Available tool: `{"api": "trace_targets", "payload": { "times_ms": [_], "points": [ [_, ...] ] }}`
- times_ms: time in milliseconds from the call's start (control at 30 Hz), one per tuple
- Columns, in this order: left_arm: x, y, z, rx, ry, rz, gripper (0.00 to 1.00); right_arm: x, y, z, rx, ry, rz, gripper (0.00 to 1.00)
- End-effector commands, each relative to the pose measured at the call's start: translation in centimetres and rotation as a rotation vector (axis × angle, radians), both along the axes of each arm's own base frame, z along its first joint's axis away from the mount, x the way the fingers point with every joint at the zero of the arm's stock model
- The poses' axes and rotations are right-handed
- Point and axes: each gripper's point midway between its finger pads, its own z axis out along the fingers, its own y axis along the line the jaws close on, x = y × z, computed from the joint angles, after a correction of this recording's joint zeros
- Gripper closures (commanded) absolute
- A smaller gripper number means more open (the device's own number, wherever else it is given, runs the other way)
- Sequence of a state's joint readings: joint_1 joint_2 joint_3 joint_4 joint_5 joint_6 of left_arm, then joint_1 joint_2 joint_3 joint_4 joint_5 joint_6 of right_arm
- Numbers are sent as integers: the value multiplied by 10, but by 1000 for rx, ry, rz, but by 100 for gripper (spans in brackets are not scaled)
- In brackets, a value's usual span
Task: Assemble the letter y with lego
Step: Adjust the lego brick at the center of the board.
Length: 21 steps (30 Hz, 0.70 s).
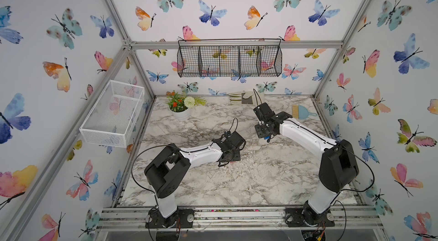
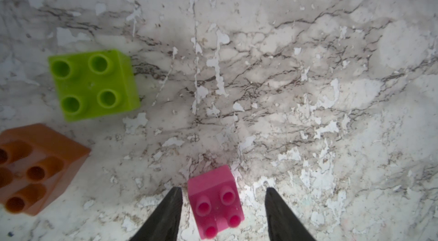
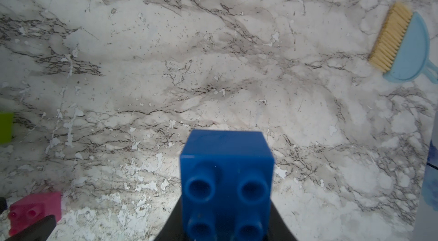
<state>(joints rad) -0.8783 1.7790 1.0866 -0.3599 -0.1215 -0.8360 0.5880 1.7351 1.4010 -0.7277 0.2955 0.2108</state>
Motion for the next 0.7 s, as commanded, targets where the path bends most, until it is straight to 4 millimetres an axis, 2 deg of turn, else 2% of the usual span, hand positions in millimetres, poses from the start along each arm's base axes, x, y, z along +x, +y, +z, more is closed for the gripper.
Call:
{"api": "trace_targets", "payload": {
  "times_ms": [0,67,333,533,667],
  "points": [
    [-4,3,-8,22,34,15,50,-5,0,0,5,19,5,94],
    [-4,1,-10,26,41,10,59,-5,1,-1,8,22,10,94],
    [-3,1,-22,67,58,-20,61,-4,3,0,12,23,18,94],
    [5,-9,-25,138,31,-182,61,-3,5,-1,17,26,21,94],
    [7,-5,-30,191,46,-204,60,-4,6,-3,24,35,25,94]
  ]
}}
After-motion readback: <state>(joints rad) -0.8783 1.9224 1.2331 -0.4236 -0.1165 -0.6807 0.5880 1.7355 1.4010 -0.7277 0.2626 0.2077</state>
